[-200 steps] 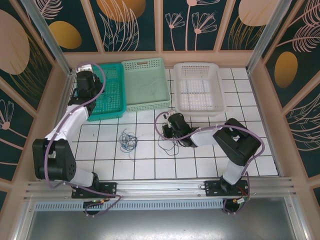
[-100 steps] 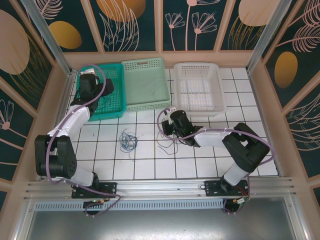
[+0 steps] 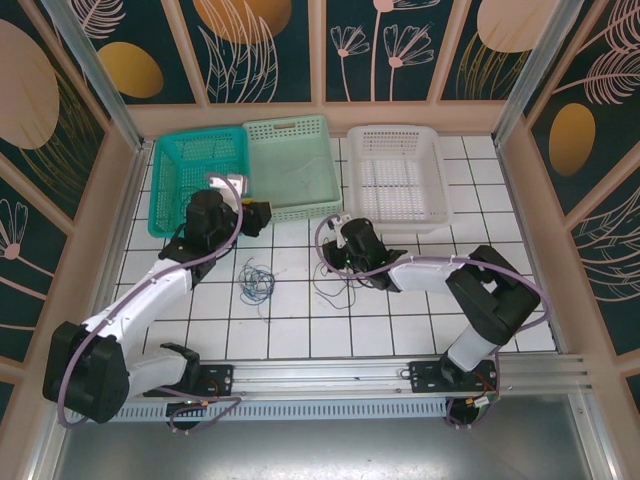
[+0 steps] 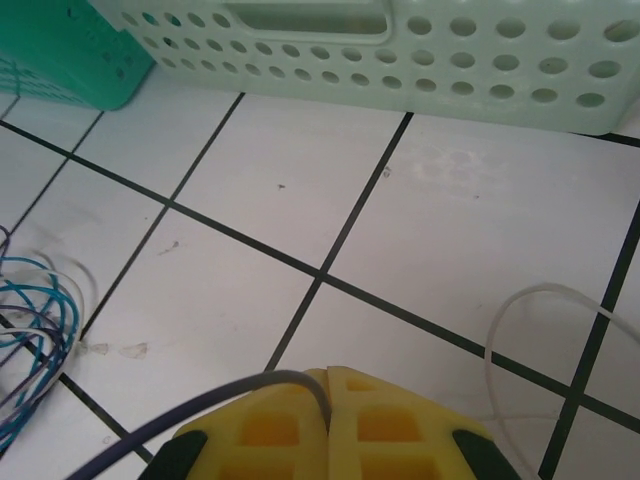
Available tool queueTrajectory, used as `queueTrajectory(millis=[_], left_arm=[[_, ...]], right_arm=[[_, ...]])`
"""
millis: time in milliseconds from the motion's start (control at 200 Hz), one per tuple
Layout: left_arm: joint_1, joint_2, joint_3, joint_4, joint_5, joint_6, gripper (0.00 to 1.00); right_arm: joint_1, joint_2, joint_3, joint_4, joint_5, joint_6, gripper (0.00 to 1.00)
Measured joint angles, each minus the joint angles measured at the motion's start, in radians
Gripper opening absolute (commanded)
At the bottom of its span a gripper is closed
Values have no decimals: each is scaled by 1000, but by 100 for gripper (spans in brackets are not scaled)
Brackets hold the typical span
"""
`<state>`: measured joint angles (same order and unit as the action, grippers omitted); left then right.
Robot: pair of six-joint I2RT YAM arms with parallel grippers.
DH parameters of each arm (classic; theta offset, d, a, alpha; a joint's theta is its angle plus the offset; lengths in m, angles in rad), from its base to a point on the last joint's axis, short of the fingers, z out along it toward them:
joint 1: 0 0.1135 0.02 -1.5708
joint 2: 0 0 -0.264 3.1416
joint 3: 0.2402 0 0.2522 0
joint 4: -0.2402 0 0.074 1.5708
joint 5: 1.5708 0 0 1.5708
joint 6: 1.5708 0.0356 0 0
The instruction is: Untangle the cables
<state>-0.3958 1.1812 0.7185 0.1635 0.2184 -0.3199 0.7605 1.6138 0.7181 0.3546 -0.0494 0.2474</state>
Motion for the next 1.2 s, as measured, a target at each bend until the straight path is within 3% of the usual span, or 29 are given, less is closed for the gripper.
queueTrajectory(millis=[275, 445, 756, 1196], left_arm=[[-203, 110, -4, 55, 183, 19, 43], [-325, 252, -2, 109, 201, 6, 45], [-385, 267, -2, 140, 154, -15, 55], [-409, 240, -51, 141, 111, -14, 52]], right_arm=[[-40, -40, 0, 0, -89, 34, 9], [-43, -40, -2, -25, -99, 51, 11], [-73, -40, -5, -46, -102, 76, 11], [-95, -77, -5, -45, -105, 94, 10]])
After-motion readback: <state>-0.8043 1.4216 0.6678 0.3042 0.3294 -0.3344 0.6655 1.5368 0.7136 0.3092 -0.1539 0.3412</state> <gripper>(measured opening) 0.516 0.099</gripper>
